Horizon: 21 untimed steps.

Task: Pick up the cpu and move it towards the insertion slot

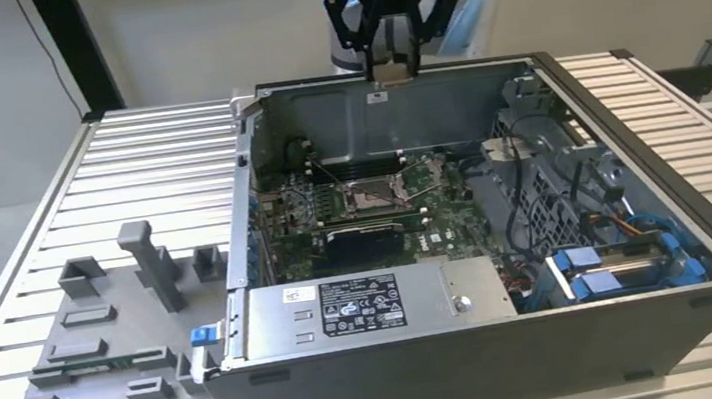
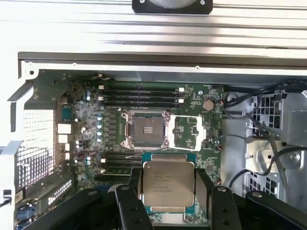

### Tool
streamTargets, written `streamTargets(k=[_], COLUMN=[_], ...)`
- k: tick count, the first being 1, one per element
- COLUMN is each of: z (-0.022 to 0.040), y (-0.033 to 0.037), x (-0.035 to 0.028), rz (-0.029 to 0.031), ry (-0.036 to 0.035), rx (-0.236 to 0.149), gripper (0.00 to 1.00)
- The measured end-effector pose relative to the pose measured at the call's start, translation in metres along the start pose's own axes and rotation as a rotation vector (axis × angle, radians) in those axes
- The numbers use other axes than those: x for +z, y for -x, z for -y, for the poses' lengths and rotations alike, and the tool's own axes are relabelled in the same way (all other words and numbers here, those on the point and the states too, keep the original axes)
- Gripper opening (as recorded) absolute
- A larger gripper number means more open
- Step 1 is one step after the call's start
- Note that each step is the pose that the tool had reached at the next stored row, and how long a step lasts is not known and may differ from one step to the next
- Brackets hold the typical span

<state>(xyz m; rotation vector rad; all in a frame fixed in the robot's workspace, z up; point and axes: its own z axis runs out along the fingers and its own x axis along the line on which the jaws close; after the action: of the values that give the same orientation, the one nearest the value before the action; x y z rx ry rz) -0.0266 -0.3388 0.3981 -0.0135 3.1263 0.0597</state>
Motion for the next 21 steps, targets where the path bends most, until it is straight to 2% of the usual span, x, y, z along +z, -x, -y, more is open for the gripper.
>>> streamTargets(k=[2, 5, 16, 21], z=[-0.0014, -0.0042, -0.0314, -0.0353], y=[-0.0060, -0.0081, -0.0091, -0.0160], x=[0.0001, 0.0004, 0.0026, 0.0028], rz=[0.0007, 0.0012, 0.0016, 0.0018], ry=[-0.0001, -0.0001, -0.0001, -0.0002], rx=[0.000, 0.000, 0.000, 0.000], gripper=[0.00, 0.00, 0.00, 0.00])
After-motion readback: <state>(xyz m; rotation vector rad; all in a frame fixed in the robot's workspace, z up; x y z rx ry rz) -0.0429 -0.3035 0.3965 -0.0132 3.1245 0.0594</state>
